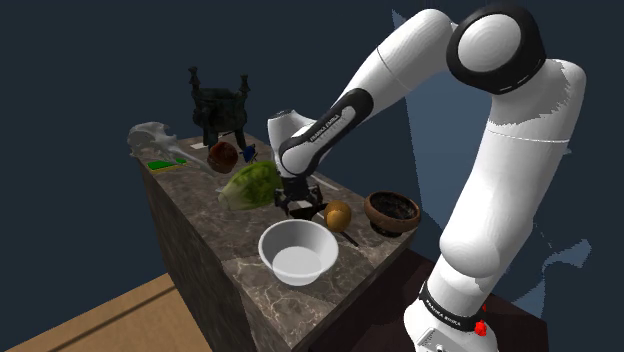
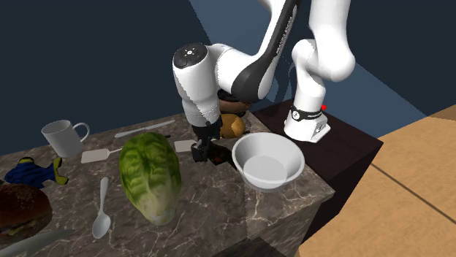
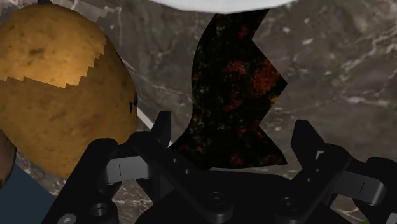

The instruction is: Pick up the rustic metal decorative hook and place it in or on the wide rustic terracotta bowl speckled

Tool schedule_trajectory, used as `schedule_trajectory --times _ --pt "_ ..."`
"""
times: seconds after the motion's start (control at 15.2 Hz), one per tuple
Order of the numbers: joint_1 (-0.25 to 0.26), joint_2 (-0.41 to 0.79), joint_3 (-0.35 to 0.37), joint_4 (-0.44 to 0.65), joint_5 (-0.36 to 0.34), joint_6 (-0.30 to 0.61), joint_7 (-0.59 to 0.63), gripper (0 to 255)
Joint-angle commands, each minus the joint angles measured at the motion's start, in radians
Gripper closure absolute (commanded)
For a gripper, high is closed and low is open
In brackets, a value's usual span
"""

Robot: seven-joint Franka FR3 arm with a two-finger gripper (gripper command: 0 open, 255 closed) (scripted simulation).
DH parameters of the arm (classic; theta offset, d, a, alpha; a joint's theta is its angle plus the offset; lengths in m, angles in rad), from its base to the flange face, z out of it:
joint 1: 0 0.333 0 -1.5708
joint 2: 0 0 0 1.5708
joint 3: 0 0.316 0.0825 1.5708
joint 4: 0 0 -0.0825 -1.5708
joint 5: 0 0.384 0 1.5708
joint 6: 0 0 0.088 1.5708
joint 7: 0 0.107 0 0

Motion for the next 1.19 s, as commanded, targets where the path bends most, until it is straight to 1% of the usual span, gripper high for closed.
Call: schedule_trajectory --times 0.0,0.13,0.66,0.73,1.12 --pt "-0.002 0.018 -0.005 -0.012 -0.014 0.028 0.009 0" --pt "-0.004 0.041 -0.012 -0.024 -0.032 0.061 0.021 0" --pt "-0.004 0.041 -0.012 -0.024 -0.032 0.061 0.021 0" --pt "-0.004 0.041 -0.012 -0.024 -0.032 0.061 0.021 255" --pt "-0.004 0.041 -0.012 -0.024 -0.032 0.061 0.021 255"
